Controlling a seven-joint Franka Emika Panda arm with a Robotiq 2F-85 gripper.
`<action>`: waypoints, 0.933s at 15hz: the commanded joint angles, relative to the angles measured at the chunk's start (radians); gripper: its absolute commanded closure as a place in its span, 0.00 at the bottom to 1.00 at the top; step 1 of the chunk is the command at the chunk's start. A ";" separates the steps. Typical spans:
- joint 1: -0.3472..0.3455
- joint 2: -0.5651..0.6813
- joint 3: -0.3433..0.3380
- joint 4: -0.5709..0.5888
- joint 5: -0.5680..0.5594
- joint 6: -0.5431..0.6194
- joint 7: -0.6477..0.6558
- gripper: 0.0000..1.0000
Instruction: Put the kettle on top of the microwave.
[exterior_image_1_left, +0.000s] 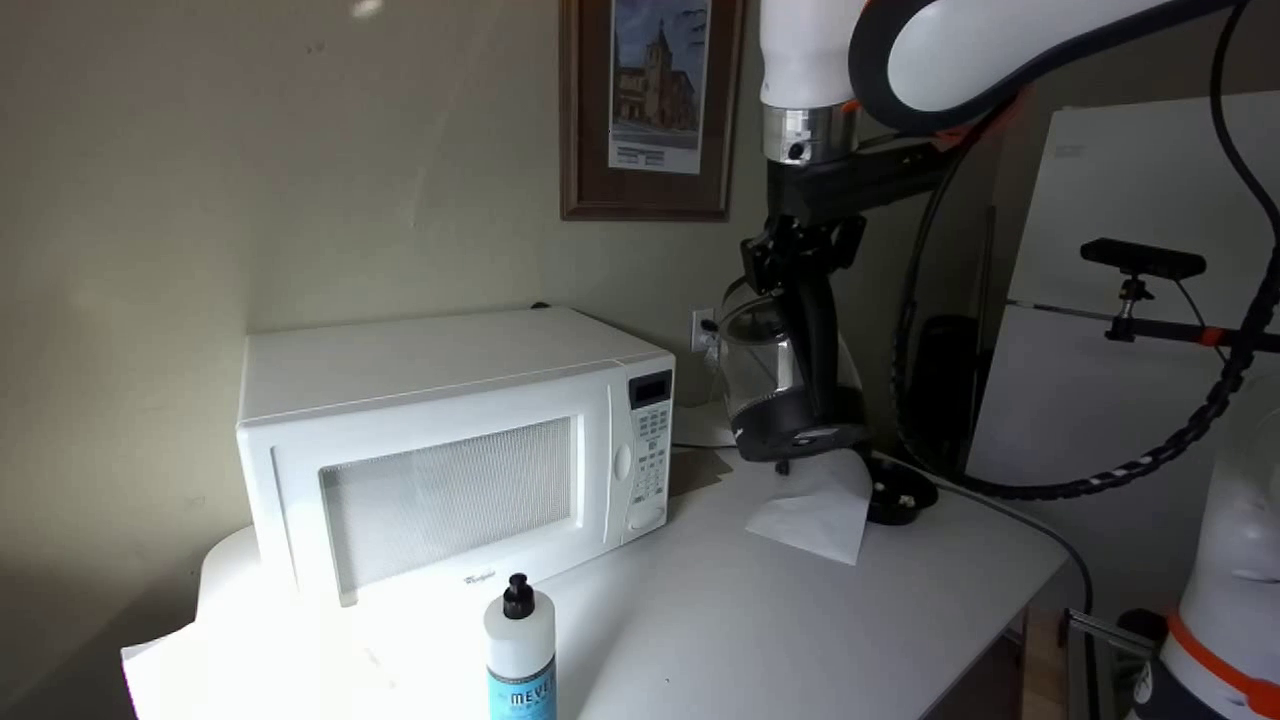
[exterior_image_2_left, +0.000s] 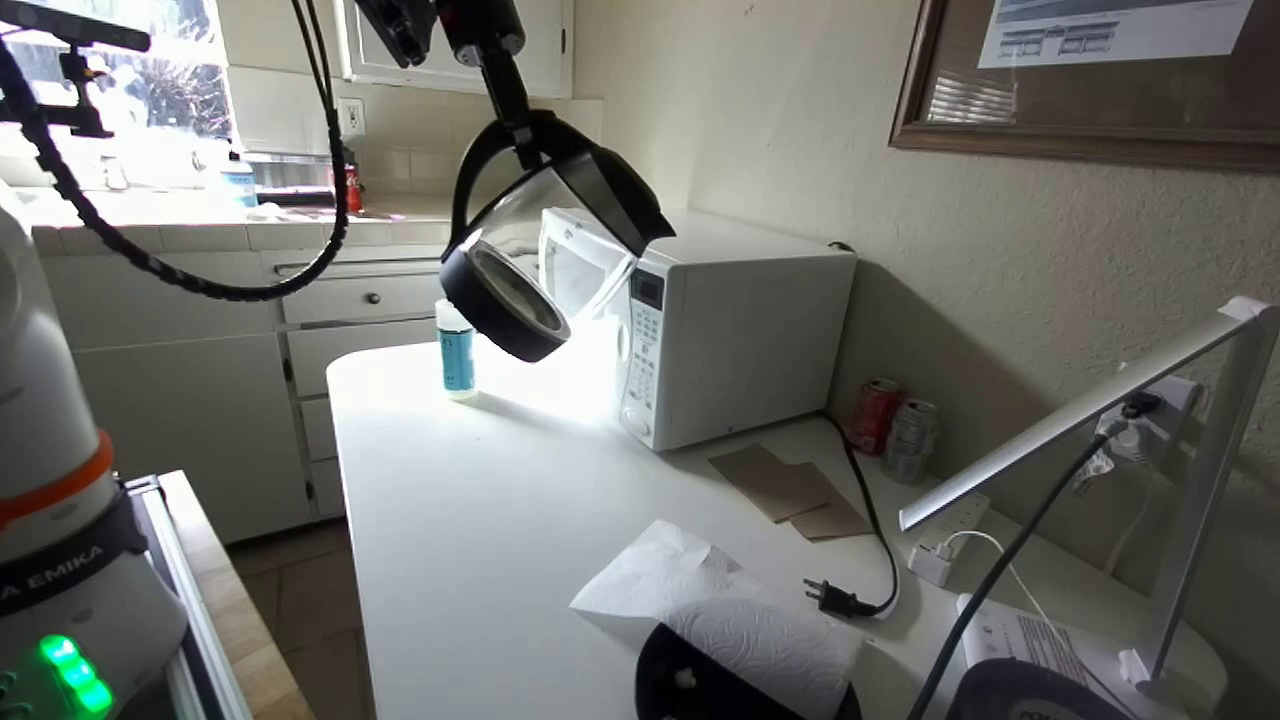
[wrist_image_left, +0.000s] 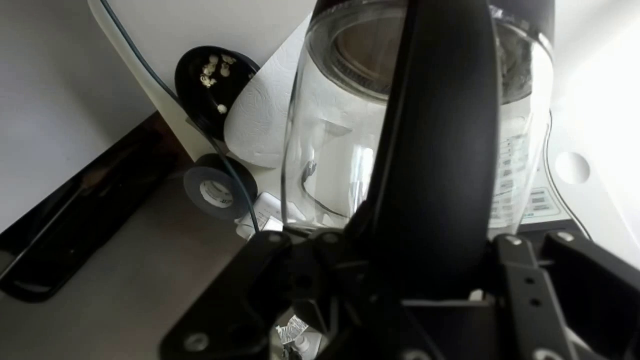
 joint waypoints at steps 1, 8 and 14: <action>-0.018 0.001 0.013 -0.004 0.009 0.002 -0.006 0.76; -0.020 0.020 0.025 0.008 -0.015 0.017 0.004 0.94; -0.030 0.031 0.014 0.111 -0.050 0.063 -0.052 0.94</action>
